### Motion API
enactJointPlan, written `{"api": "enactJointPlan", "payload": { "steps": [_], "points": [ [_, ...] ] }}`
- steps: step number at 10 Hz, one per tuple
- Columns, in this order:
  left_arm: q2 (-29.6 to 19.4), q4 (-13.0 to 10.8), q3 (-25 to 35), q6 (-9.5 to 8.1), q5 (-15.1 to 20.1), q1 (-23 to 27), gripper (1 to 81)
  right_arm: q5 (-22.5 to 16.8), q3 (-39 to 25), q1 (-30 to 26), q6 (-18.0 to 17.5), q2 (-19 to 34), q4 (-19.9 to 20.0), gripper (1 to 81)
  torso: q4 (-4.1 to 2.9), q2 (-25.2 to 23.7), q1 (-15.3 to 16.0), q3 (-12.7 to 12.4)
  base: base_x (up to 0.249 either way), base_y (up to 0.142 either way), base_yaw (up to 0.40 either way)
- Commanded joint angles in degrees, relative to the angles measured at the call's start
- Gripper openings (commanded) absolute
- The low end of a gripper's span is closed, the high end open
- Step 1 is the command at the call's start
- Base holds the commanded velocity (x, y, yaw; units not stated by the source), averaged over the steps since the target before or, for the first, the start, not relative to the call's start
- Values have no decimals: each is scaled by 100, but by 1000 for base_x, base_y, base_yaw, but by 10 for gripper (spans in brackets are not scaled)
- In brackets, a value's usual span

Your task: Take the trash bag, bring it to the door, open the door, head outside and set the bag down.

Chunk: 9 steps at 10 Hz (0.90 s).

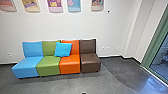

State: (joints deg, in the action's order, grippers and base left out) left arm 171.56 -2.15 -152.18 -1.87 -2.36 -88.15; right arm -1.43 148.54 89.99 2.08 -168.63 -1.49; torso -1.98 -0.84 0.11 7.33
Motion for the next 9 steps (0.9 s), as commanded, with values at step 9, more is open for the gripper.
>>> {"api": "enactJointPlan", "payload": {
  "steps": [9],
  "points": [
    [-25,30,21,-33,351,153,811,-367,-28,-161,-6,47,17,811,0,0,0,0,115,0,0]
  ]
}}
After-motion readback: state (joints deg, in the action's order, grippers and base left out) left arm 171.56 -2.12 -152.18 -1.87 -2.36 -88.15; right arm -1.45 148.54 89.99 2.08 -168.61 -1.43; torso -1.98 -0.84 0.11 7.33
